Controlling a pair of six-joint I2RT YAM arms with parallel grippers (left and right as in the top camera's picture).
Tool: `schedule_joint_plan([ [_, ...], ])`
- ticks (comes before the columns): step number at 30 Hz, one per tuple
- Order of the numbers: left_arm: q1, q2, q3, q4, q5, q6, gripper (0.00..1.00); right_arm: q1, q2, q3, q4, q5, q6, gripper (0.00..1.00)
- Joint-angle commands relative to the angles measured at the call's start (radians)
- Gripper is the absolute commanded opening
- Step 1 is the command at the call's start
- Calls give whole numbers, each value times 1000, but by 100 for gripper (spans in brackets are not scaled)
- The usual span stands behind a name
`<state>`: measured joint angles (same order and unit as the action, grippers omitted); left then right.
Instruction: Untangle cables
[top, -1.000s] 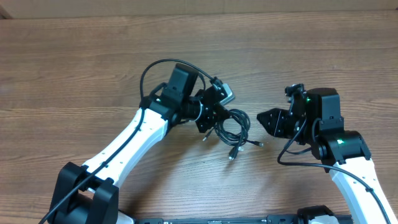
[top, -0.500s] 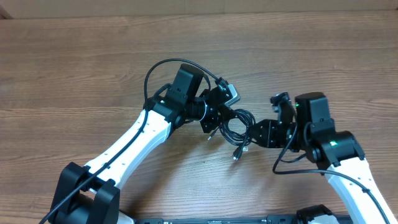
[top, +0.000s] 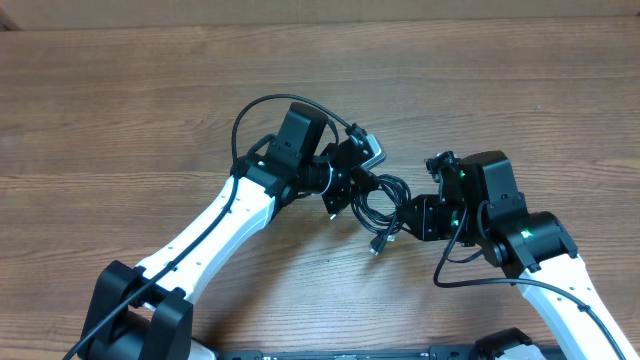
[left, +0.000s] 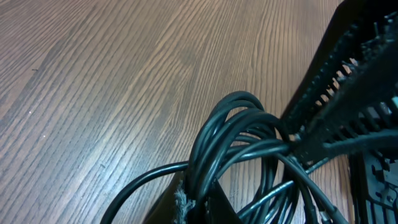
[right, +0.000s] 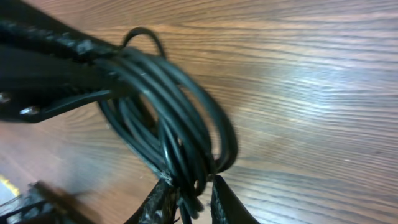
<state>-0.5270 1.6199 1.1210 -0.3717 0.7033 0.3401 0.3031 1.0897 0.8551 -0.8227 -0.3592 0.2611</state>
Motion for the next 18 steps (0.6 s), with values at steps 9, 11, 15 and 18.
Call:
schedule_joint_plan([
  [9, -5, -6, 16, 6, 53, -23, 4, 5, 73, 8, 8, -2, -2, 11],
  [11, -5, -6, 16, 6, 53, -23, 4, 5, 82, 8, 13, -38, -7, 11],
  [15, -5, -6, 16, 7, 53, -31, 4, 5, 85, 8, 27, -83, -8, 11],
  [18, -5, -6, 16, 6, 53, -31, 4, 5, 85, 8, 35, -91, -8, 10],
])
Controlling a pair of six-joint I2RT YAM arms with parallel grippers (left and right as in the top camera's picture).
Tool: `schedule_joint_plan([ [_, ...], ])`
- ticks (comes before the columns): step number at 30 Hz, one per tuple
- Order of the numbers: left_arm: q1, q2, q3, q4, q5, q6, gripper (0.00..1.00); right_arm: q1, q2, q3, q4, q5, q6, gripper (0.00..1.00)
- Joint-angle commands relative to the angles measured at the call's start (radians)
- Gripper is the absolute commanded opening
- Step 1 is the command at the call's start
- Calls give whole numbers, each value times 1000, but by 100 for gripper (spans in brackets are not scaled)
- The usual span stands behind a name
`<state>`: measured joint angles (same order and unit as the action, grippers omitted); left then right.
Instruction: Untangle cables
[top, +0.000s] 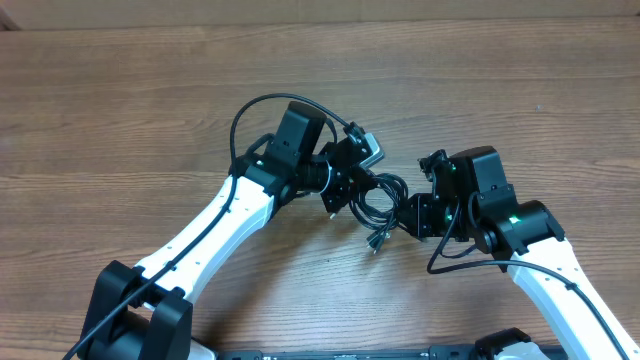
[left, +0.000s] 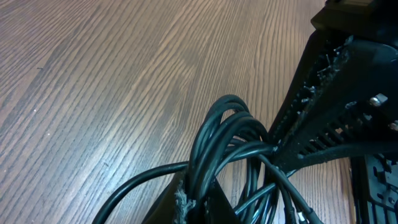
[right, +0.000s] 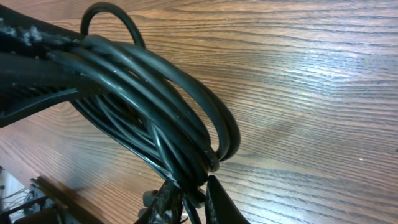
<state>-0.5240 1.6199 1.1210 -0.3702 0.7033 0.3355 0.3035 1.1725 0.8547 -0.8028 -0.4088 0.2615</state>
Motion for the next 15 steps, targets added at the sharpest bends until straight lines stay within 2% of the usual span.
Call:
schedule_joint_plan([
  [1, -8, -6, 16, 5, 53, -26, 4, 4, 2, 9, 15, -42, -8, 10],
  [7, -8, -6, 16, 5, 53, -30, 4, 4, 2, 8, 15, -37, -8, 10],
  [9, -8, -6, 16, 5, 53, -30, 4, 4, 2, 8, 15, -29, -8, 4],
  [11, -6, -6, 16, 5, 53, -30, 4, 4, 2, 8, 6, 17, 1, 4],
  [15, 12, -6, 16, 5, 49, -51, 4, 4, 2, 8, -42, 180, 132, 4],
])
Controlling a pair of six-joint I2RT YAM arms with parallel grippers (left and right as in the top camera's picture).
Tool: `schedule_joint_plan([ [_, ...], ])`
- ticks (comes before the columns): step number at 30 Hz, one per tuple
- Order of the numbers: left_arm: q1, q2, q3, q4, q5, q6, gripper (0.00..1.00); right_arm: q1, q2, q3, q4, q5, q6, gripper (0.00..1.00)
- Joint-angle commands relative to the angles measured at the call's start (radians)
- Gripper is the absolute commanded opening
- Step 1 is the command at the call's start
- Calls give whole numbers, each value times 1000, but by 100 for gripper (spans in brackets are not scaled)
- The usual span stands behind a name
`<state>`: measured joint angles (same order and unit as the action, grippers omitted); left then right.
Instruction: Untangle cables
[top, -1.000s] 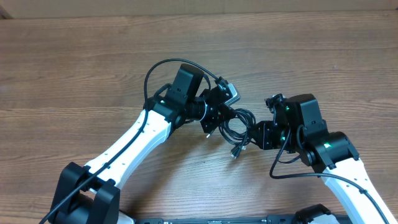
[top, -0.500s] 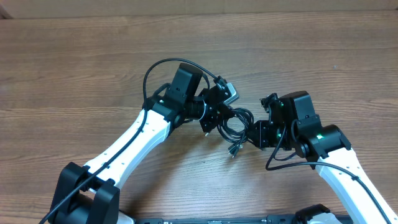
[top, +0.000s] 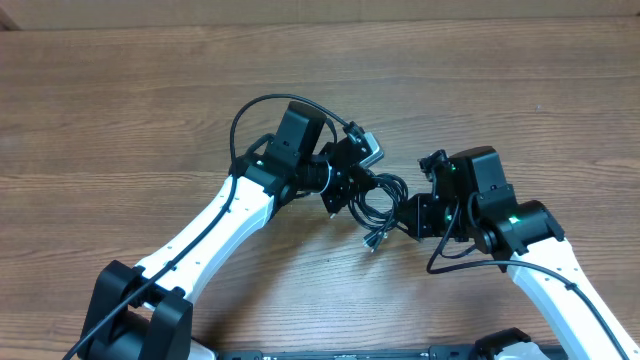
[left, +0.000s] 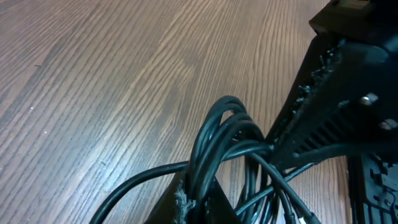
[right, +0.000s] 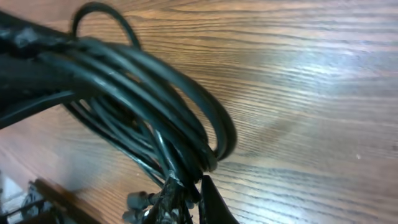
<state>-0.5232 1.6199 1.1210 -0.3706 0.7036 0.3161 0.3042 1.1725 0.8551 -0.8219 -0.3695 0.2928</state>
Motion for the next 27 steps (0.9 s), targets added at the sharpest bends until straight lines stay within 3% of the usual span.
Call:
schedule_joint_plan([
  [1, 19, -6, 16, 5, 49, -41, 4, 3, 2, 8, -42, 195, 146, 4],
  [8, 63, -6, 16, -16, 48, -70, 4, 3, 2, 8, -200, 511, 385, 4],
  [12, 74, -6, 16, -30, 49, -75, 4, 3, 2, 8, -238, 565, 427, 4],
  [14, 72, -6, 16, -35, 49, -78, 4, 3, 2, 8, -207, 525, 392, 4],
  [17, 66, -6, 16, -48, 45, -77, 4, 3, 2, 8, -113, 363, 172, 4],
  [19, 64, -6, 16, -55, 45, -77, 4, 3, 2, 9, -63, 263, 77, 12],
  [22, 64, -6, 16, -69, 45, -71, 4, 3, 2, 9, 0, 179, 34, 19],
  [27, 64, -6, 16, -89, 45, -69, 4, 3, 2, 9, 80, -58, -65, 17],
])
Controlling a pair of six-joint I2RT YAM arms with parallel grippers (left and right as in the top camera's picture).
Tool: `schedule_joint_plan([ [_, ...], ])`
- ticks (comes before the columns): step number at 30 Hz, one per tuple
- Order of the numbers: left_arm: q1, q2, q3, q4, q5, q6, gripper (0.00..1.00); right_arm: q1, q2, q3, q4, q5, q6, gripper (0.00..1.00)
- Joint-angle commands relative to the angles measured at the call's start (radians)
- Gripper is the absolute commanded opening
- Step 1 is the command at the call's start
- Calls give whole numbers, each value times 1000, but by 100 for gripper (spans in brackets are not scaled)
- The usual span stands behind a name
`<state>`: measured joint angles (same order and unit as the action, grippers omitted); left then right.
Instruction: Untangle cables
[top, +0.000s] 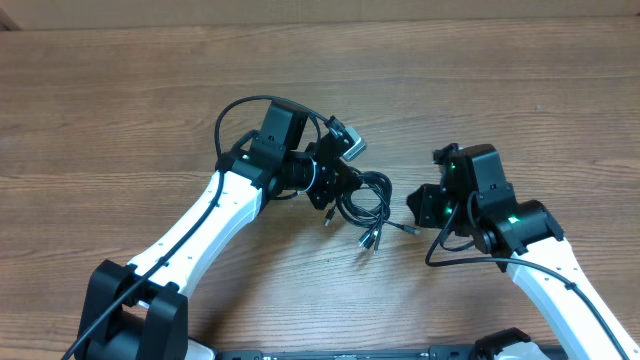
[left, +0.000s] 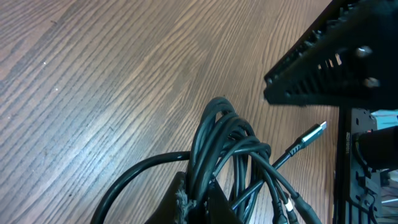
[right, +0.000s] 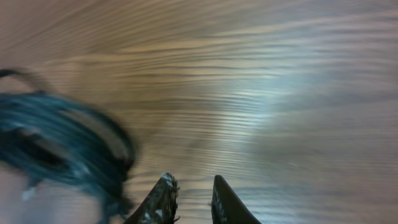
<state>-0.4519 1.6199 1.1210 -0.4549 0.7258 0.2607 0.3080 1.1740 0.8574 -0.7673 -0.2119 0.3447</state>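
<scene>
A bundle of black cables (top: 368, 196) hangs in loops from my left gripper (top: 338, 197), which is shut on it near the table's middle. In the left wrist view the loops (left: 225, 140) rise from between the fingers (left: 181, 200), and a silver plug (left: 313, 132) lies on the wood beyond them. Loose cable ends (top: 372, 240) trail on the table below the bundle. My right gripper (top: 412, 206) stands to the right, apart from the bundle. In its own view the right gripper (right: 190, 186) has nothing between its fingers, and the bundle (right: 65, 146) is a blur at left.
The wooden table (top: 120, 90) stretches bare on all sides of the arms. A black wire (top: 248, 108) loops over the left arm's wrist. The right gripper's body (left: 339, 65) fills the upper right of the left wrist view.
My right gripper has let go of the bundle and now stands off to its right. The left gripper, still shut on the bundle, has shifted left, and cable ends lie spread on the table.
At all three earlier moments both grippers were shut on the same bundle of loops, close together over the table's middle, with the right arm edging slightly left. Now only the left gripper has the bundle, and the right one is free of it.
</scene>
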Motion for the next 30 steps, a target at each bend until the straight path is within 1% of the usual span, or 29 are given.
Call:
schedule_joint_plan([
  [1, -7, -6, 16, -5, 24, -14, 4, 0, 1, 6, 33, -275, -143, 18],
  [3, -8, -6, 16, -4, 27, -14, 4, 0, 1, 6, 37, -362, -179, 18],
  [7, -9, -6, 16, -3, 39, -14, 4, 0, 1, 6, 15, -384, -191, 18],
  [9, -9, -6, 16, -2, 65, -14, 4, 0, 1, 6, 5, -373, -193, 18],
  [14, -5, -6, 16, 17, 163, -14, 4, 0, 1, 6, -16, -272, -193, 19],
  [24, -7, -6, 16, 6, 167, -14, 4, 0, 1, 6, 8, -248, -193, 19],
  [30, -6, -6, 16, 11, 217, -14, 4, 0, 1, 6, 8, -249, -193, 17],
])
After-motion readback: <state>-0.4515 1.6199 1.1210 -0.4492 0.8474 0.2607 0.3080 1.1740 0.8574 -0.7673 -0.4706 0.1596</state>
